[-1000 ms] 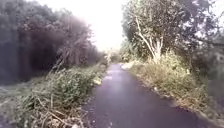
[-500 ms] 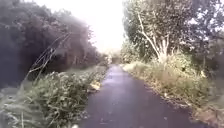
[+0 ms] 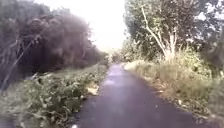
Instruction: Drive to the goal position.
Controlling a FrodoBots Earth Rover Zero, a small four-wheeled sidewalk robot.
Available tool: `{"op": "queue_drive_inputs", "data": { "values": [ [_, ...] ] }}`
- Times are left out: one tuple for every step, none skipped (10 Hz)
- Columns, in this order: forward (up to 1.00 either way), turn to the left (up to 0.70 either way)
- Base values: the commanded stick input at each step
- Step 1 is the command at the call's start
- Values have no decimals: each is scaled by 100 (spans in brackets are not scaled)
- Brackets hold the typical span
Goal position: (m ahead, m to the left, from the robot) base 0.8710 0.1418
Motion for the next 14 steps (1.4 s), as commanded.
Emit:
{"op": "queue_drive_inputs", "data": {
  "values": [
    [85,0],
    [85,0],
    [85,0],
    [85,0],
    [85,0],
    [85,0],
    [85,0],
    [85,0],
    [85,0],
    [85,0],
    [85,0],
    [85,0],
    [85,0],
    [85,0]
  ]
}}
